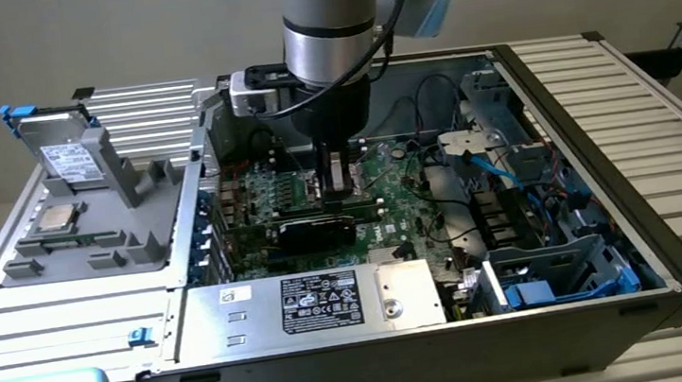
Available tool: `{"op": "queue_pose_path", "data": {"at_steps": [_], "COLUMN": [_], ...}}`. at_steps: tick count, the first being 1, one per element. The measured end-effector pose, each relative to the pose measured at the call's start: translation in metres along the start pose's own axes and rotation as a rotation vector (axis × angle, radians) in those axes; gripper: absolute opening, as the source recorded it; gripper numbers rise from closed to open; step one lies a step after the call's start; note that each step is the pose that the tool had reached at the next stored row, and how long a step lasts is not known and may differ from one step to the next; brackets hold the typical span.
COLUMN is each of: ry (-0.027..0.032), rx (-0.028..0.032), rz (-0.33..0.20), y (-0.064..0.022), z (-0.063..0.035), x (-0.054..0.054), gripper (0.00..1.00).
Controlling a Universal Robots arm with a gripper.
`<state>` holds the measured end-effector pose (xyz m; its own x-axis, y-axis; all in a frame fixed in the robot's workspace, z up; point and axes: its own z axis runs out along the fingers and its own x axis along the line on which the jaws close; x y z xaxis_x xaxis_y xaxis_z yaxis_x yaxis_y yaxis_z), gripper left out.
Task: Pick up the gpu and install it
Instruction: 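Press down on the gpu until it lock into place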
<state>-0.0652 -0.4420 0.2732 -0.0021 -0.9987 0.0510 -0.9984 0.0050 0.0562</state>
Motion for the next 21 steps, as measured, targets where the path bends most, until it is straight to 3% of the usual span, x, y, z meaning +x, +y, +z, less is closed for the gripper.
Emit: {"op": "queue_pose_path", "data": {"at_steps": [6,10,12,16,21], "ry": [0.0012,0.0002,-0.0017,0.0002,0.0005], "rx": [-0.0006,-0.0002,0.0009,0.0000,0.0000], "rz": [0.000,0.000,0.000,0.000,0.000], "y": [-0.0026,-0.0027,-0.0026,-0.0014,-0.0015], "z": [0.0093,0.0103,0.0054,-0.0128,-0.0133], "x": [0.001,0.001,0.001,0.002,0.002], "gripper": [0.12,0.12,0.12,0.12,0.12]}}
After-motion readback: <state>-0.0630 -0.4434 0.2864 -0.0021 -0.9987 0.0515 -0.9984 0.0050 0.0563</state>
